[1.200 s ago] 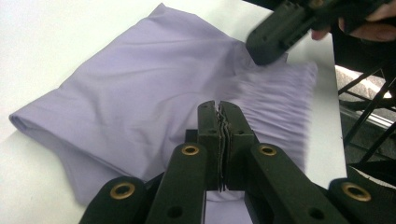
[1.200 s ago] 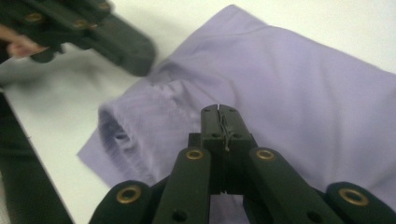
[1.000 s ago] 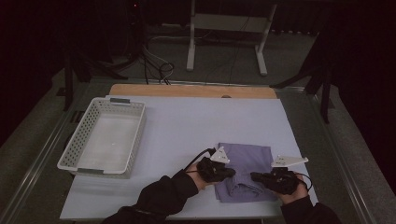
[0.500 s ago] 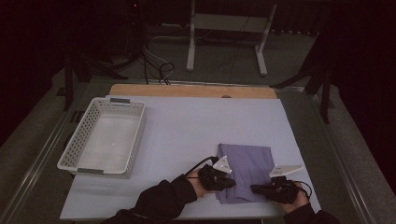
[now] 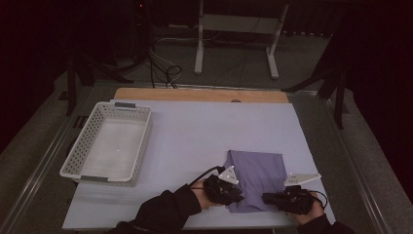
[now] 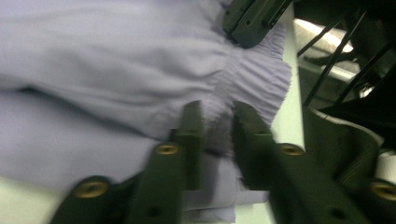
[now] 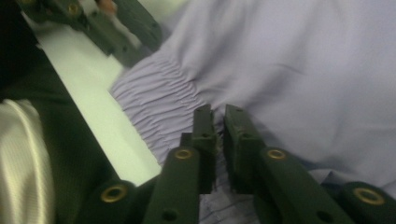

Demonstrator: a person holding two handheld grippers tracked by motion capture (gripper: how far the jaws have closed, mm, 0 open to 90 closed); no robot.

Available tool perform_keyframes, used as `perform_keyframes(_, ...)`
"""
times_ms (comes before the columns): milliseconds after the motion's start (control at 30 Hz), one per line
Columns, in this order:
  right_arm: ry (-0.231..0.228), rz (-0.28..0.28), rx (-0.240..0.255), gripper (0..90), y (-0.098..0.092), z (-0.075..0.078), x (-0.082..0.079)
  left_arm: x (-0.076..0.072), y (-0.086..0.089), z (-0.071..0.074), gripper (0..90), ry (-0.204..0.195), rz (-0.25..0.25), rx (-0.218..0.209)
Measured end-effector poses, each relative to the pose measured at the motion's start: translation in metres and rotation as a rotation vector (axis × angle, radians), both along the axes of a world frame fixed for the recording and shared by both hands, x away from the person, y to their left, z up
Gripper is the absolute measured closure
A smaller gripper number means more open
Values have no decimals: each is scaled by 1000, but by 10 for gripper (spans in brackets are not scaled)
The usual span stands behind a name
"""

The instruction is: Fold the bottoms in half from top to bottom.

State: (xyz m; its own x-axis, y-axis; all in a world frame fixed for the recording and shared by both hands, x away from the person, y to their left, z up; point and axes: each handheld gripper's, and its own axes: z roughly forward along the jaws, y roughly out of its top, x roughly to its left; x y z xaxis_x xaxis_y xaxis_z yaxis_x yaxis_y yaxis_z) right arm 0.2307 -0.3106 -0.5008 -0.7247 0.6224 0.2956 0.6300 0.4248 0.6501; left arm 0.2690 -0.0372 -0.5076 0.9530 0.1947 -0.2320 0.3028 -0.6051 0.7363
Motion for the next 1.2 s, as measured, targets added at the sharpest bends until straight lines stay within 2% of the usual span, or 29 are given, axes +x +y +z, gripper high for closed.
perform_keyframes(100,-27,-1,21,641,-1,6,3,0,2,6,428,-13,20,-36)
perform_keyframes(167,-39,-19,41,506,0,10,5,2,3,11,332,-13,31,-52)
perform_keyframes(267,-77,-25,46,343,2,16,9,6,3,18,178,-26,46,-59)
perform_keyframes(333,-91,-36,69,248,1,20,13,10,3,22,127,-22,67,-75)
perform_keyframes(400,-98,-12,98,158,1,22,15,14,2,27,79,-33,80,-80)
perform_keyframes(500,-122,-28,104,140,-1,27,19,19,1,33,40,-46,113,-95)
perform_keyframes(667,-196,-75,113,138,-4,41,27,29,-2,46,17,-78,157,-109)
perform_keyframes(800,-234,-127,80,139,-7,49,37,41,-2,54,22,-113,191,-132)
perform_keyframes(900,-277,-158,68,132,-11,52,46,51,-4,58,21,-137,229,-126)
perform_keyframes(967,-278,-175,66,126,-14,52,53,55,-4,58,21,-128,239,-128)
perform_keyframes(1067,-292,-190,60,110,-17,53,60,64,-5,57,19,-143,285,-102)
perform_keyframes(1133,-314,-205,39,101,-20,52,68,70,-5,53,17,-122,312,-97)
perform_keyframes(1200,-307,-209,33,100,-23,51,75,75,-5,49,17,-117,327,-85)
